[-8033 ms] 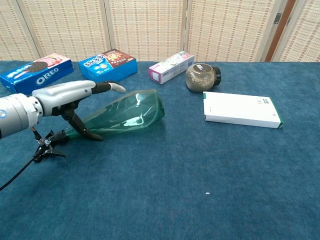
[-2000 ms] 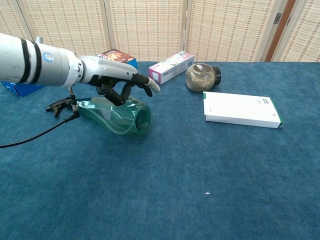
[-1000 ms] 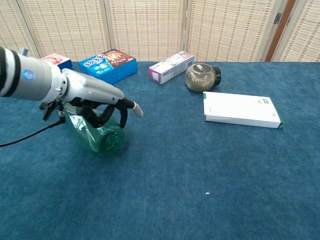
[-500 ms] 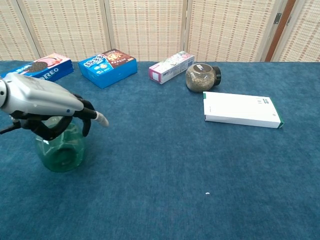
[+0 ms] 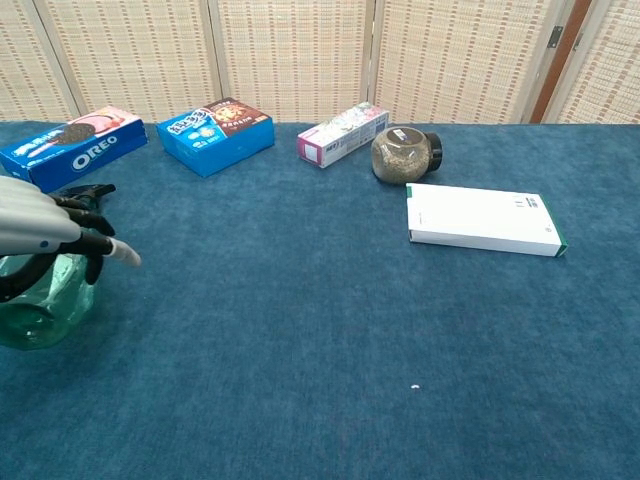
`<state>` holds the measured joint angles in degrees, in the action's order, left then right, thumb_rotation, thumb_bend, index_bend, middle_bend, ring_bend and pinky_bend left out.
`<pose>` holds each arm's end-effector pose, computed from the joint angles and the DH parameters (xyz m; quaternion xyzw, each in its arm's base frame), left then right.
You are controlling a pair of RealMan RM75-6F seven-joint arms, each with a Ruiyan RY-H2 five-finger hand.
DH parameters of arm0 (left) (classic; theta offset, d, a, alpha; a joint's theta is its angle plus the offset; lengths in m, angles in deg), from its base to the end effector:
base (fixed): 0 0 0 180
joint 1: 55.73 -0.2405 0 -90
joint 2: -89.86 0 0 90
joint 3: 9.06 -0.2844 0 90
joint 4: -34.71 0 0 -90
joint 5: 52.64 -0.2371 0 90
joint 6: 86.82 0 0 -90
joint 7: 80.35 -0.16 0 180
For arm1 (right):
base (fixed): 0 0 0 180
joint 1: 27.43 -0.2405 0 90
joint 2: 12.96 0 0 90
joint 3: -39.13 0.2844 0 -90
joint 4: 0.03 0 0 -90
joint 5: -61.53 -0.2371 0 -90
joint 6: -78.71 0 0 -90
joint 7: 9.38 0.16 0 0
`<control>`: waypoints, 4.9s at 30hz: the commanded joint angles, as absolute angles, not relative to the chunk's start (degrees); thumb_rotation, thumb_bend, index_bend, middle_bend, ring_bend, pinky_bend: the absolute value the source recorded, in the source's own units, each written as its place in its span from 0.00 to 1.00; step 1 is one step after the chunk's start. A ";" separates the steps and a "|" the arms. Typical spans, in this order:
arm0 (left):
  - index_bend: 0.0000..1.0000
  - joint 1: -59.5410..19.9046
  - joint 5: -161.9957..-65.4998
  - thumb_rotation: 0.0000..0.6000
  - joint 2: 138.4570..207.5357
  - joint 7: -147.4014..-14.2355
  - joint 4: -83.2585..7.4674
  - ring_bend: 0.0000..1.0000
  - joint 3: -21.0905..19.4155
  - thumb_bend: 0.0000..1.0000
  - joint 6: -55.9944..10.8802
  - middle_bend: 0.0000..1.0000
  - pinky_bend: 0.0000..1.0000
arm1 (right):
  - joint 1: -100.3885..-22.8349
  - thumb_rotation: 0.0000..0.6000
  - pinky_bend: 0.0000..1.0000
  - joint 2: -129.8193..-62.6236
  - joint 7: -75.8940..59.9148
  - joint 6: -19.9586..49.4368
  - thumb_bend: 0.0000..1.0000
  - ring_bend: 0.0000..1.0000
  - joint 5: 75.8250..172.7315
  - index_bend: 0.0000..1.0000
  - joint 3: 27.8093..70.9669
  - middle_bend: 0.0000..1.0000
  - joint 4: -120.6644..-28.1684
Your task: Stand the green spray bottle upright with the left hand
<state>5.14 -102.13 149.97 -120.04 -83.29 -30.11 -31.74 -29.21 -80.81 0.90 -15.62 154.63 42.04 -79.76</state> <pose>-0.1924 0.2928 0.0446 -0.8853 -0.2623 -0.0886 0.3737 -0.3681 -0.1819 0.1609 0.5874 -0.3378 0.4500 0.5816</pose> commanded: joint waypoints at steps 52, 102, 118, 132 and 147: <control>0.16 -14.10 -114.08 1.00 149.74 -103.67 -61.58 0.04 -11.97 0.45 -25.98 0.24 0.00 | -29.81 1.00 0.42 -77.30 -1.17 -16.95 0.00 0.00 156.24 0.00 42.53 0.00 -84.22; 0.29 3.73 -60.15 1.00 161.25 -110.16 -42.10 0.07 -16.23 0.95 -49.64 0.31 0.00 | -29.52 1.00 0.42 -77.63 0.13 -16.27 0.00 0.00 155.33 0.00 42.18 0.00 -82.92; 0.29 4.02 -61.17 1.00 159.80 -106.33 -44.31 0.07 -15.19 0.95 -55.06 0.31 0.00 | -29.85 1.00 0.42 -77.85 -0.12 -15.80 0.00 0.00 155.55 0.00 42.10 0.00 -83.12; 0.29 4.66 -70.55 1.00 156.47 -103.50 -55.60 0.07 -14.12 0.95 -52.30 0.31 0.00 | -29.72 1.00 0.42 -78.15 0.35 -15.89 0.00 0.00 155.48 0.00 41.99 0.00 -82.53; 0.29 3.90 -81.28 1.00 152.48 -102.78 -69.44 0.07 -14.43 0.95 -47.91 0.31 0.00 | -29.69 1.00 0.42 -78.60 0.70 -15.86 0.00 0.00 155.49 0.00 41.87 0.00 -81.90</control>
<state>4.12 -80.41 153.08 -102.82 -68.35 -14.21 -48.49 -29.69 -78.60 0.71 -15.86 155.48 41.87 -81.89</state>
